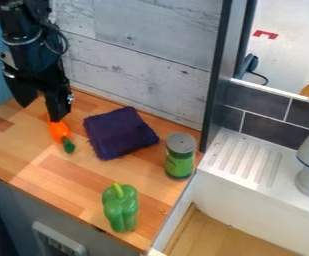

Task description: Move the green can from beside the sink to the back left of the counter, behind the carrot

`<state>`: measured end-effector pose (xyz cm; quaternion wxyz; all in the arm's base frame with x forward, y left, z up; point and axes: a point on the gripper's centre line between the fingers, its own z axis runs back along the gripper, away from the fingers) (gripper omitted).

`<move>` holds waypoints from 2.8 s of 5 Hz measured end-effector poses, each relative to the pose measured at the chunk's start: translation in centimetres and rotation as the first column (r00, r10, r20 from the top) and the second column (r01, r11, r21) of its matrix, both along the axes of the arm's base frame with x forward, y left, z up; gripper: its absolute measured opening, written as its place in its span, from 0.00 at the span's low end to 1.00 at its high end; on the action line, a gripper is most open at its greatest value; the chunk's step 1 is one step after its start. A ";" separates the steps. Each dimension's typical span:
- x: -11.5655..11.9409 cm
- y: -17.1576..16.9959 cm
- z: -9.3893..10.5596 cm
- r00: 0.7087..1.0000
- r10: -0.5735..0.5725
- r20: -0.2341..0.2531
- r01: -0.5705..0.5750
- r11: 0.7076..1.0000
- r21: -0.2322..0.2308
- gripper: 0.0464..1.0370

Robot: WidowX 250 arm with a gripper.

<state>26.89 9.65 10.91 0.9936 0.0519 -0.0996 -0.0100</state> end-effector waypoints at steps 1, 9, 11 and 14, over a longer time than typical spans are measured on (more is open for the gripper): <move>-0.4 0.0 -0.7 0.999 0.009 -0.037 -0.008 1.000 0.002 0.96; 6.5 -11.4 -4.7 0.882 -0.444 0.161 0.467 0.868 -0.166 0.96; 8.2 -13.9 -6.4 0.849 -0.518 0.102 0.528 0.835 -0.156 0.96; 8.1 -14.6 -6.6 0.819 -0.568 0.082 0.574 0.811 -0.117 0.96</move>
